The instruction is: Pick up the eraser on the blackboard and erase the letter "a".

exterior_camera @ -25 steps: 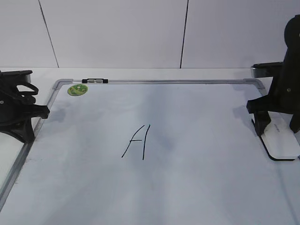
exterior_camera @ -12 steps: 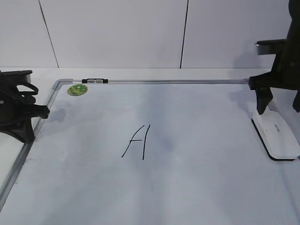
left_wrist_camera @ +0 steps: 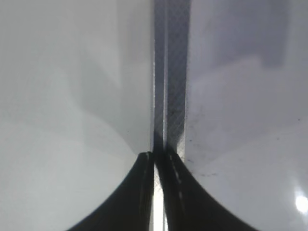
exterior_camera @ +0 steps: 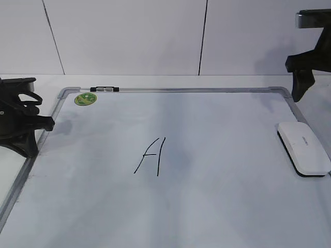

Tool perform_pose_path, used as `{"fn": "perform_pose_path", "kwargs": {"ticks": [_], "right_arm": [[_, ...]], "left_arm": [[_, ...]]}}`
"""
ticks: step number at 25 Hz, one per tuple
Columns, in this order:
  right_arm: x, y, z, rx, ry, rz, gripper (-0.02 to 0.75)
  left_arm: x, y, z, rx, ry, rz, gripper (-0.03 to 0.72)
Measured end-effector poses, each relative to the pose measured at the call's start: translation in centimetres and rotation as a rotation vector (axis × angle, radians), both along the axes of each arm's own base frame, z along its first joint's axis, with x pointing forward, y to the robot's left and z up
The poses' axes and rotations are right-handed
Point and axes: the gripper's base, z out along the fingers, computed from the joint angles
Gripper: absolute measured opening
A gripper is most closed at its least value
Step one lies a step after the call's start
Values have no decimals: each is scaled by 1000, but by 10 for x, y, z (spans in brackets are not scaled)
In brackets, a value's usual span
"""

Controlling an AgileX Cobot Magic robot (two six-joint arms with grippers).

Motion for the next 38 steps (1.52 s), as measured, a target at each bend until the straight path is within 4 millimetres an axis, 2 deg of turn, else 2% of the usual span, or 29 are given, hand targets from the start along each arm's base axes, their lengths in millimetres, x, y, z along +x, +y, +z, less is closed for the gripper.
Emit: {"fn": "perform_pose_path", "kwargs": {"ticks": [3, 8, 12, 16, 23, 30, 38], "right_arm": [[0, 1, 0, 10, 1, 5, 636], [-1, 1, 0, 13, 3, 7, 631], [-1, 2, 0, 19, 4, 7, 620], [-1, 3, 0, 31, 6, 13, 615], [-4, 3, 7, 37, -13, 15, 613], [-23, 1, 43, 46, -111, 18, 613], [-61, -1, 94, 75, -255, 19, 601]], "left_arm": [[0, 0, 0, 4, 3, -4, 80], [-1, 2, 0, 22, 12, -19, 207], [-3, 3, 7, 35, 3, -29, 244], [-4, 4, 33, 36, -55, -34, 251], [-9, 5, 96, 24, -187, -36, 273], [-34, 8, 146, 13, -282, -35, 286], [-73, 12, 195, 1, -394, -35, 287]]}}
